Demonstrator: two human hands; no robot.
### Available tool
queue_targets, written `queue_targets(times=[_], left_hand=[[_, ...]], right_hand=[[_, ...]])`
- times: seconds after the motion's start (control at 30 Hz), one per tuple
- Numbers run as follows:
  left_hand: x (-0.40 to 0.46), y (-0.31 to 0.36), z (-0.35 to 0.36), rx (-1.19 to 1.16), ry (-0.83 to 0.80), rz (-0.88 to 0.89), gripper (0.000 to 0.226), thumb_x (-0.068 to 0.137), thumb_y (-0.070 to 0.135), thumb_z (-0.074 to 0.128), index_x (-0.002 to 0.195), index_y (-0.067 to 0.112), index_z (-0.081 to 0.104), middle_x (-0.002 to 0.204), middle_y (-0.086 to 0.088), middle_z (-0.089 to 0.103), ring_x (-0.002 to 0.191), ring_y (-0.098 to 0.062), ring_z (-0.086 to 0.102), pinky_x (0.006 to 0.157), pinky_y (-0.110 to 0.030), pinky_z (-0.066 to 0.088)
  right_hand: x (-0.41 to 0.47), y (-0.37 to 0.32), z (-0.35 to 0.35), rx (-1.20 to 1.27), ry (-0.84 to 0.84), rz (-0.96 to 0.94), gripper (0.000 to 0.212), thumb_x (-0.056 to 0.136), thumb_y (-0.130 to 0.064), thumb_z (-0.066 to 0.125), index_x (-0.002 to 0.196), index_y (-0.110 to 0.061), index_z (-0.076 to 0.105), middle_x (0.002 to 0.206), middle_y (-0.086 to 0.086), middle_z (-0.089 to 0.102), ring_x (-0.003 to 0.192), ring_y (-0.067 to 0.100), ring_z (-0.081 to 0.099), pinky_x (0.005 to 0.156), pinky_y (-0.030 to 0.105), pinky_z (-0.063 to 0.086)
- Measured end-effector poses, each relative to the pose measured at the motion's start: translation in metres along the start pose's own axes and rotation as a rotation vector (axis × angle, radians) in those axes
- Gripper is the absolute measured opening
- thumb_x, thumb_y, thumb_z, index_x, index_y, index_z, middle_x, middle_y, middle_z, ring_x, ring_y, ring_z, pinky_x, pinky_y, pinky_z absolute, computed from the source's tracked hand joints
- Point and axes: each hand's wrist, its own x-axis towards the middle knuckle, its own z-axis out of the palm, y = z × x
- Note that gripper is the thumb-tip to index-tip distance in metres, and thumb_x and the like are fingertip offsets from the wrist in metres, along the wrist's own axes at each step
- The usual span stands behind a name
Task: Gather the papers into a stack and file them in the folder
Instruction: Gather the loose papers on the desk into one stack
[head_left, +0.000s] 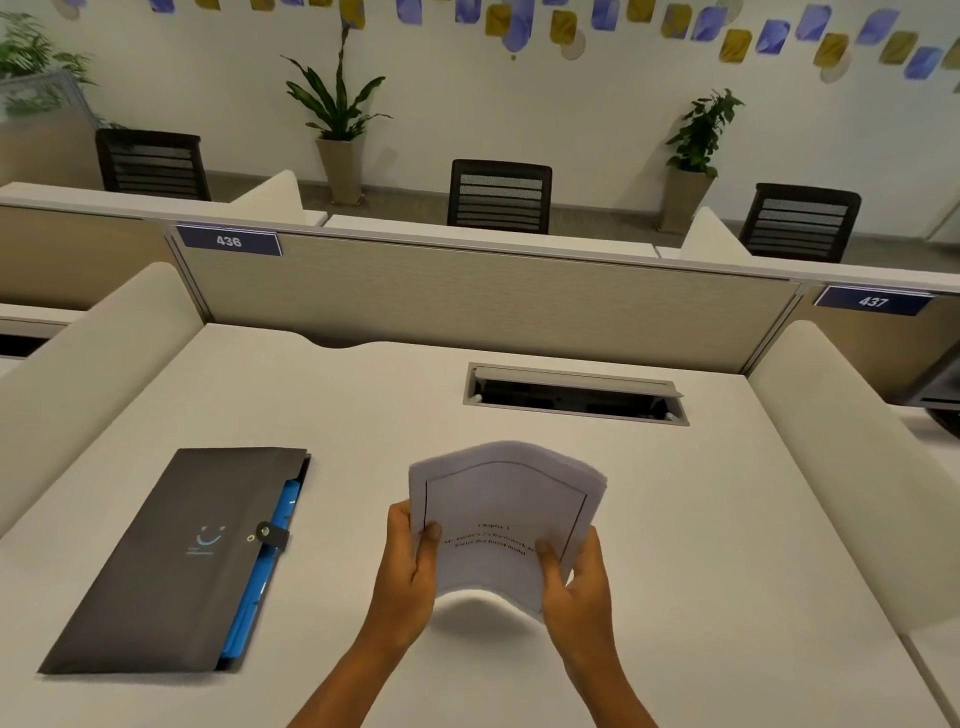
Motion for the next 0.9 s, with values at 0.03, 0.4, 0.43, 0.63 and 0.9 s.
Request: queue_targets(times=[0.03, 0.4, 0.43, 0.63, 0.9], left_hand=[[-0.003, -0.007, 0.001, 0.013, -0.010, -0.015, 0.024, 0.109, 0.021, 0.043, 0.129, 0.034, 0.046, 0.126, 0.003, 0.062, 0.113, -0.007, 0.064, 0.084, -0.018, 0.059], [0.000, -0.020, 0.006, 0.025, 0.029, -0.062, 0.047, 0.109, 0.019, 0.046, 0.126, 0.062, 0.036, 0.129, 0.022, 0.057, 0.119, 0.000, 0.060, 0.084, -0.010, 0.057], [0.001, -0.019, 0.006, 0.025, 0.035, -0.056, 0.048, 0.109, 0.019, 0.046, 0.127, 0.062, 0.035, 0.130, 0.022, 0.057, 0.120, -0.001, 0.061, 0.086, -0.012, 0.057], [-0.003, -0.038, 0.000, 0.060, 0.045, -0.072, 0.048, 0.109, 0.019, 0.047, 0.126, 0.062, 0.036, 0.130, 0.020, 0.057, 0.117, 0.008, 0.060, 0.084, -0.009, 0.056], [-0.002, -0.054, -0.009, 0.143, -0.001, -0.131, 0.032, 0.109, 0.018, 0.047, 0.124, 0.046, 0.046, 0.126, 0.013, 0.063, 0.111, 0.006, 0.064, 0.084, -0.008, 0.055]], right_hand=[[-0.004, 0.005, 0.001, 0.000, -0.008, 0.022, 0.044, 0.104, -0.028, 0.063, 0.112, -0.070, 0.051, 0.115, -0.031, 0.068, 0.111, -0.005, 0.067, 0.080, 0.014, 0.060], [-0.004, 0.016, 0.011, 0.070, 0.049, 0.101, 0.055, 0.106, -0.024, 0.061, 0.111, -0.077, 0.049, 0.114, -0.045, 0.065, 0.111, -0.019, 0.060, 0.077, 0.001, 0.054], [-0.003, 0.015, 0.011, 0.071, 0.052, 0.098, 0.054, 0.105, -0.024, 0.061, 0.112, -0.077, 0.049, 0.114, -0.045, 0.064, 0.111, -0.020, 0.060, 0.076, 0.000, 0.053], [-0.007, 0.026, 0.014, 0.012, 0.004, 0.115, 0.043, 0.105, -0.026, 0.061, 0.119, -0.065, 0.051, 0.113, -0.038, 0.068, 0.111, -0.009, 0.065, 0.076, 0.001, 0.054], [-0.001, 0.035, 0.009, -0.057, -0.049, 0.133, 0.036, 0.103, -0.026, 0.067, 0.108, -0.061, 0.063, 0.106, -0.028, 0.076, 0.100, -0.007, 0.072, 0.073, 0.006, 0.057]])
